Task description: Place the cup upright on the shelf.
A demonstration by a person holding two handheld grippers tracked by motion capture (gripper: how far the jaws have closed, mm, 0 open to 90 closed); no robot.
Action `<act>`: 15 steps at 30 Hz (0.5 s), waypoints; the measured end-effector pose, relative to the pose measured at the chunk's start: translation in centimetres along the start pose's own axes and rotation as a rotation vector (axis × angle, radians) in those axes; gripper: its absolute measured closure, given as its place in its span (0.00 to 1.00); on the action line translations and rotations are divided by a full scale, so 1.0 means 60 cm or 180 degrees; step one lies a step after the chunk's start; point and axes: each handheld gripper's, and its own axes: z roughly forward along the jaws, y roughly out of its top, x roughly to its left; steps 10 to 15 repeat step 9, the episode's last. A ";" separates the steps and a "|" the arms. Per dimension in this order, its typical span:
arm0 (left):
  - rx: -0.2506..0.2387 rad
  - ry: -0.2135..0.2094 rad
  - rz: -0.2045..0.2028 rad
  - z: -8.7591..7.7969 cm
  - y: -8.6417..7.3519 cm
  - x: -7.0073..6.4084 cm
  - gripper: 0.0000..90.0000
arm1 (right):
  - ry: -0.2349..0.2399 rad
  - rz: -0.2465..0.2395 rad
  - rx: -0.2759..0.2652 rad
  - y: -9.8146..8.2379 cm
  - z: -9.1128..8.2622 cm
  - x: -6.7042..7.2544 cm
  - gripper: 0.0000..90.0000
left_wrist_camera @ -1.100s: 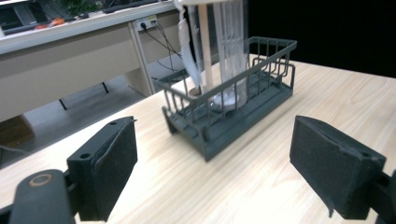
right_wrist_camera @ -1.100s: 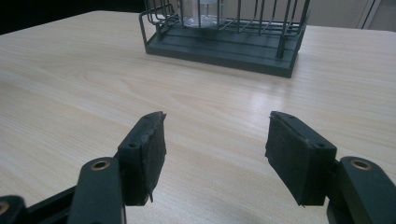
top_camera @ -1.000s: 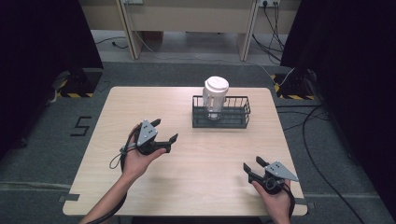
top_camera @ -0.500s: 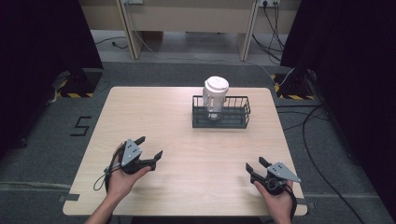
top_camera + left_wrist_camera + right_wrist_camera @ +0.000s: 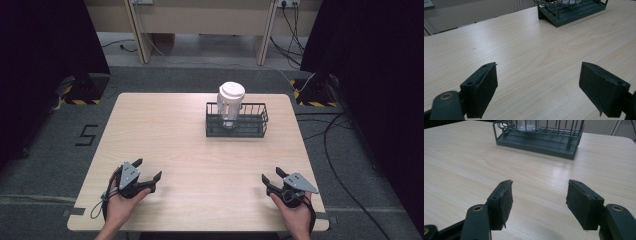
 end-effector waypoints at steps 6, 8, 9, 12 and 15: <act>-0.0039 0.0037 -0.0030 -0.004 -0.004 0.002 0.16 | 0.0011 -0.0002 -0.0001 0.000 0.000 0.000 0.42; -0.0049 0.0055 -0.0073 -0.005 -0.006 0.006 0.16 | 0.0011 -0.0004 -0.0013 0.000 0.000 0.000 0.41; -0.0055 0.0063 -0.0086 -0.005 -0.007 0.008 0.16 | 0.0013 -0.0005 -0.0016 0.000 -0.001 0.000 0.41; -0.0055 0.0063 -0.0086 -0.005 -0.007 0.008 0.16 | 0.0013 -0.0005 -0.0016 0.000 -0.001 0.000 0.41; -0.0055 0.0063 -0.0086 -0.005 -0.007 0.008 0.16 | 0.0013 -0.0005 -0.0016 0.000 -0.001 0.000 0.41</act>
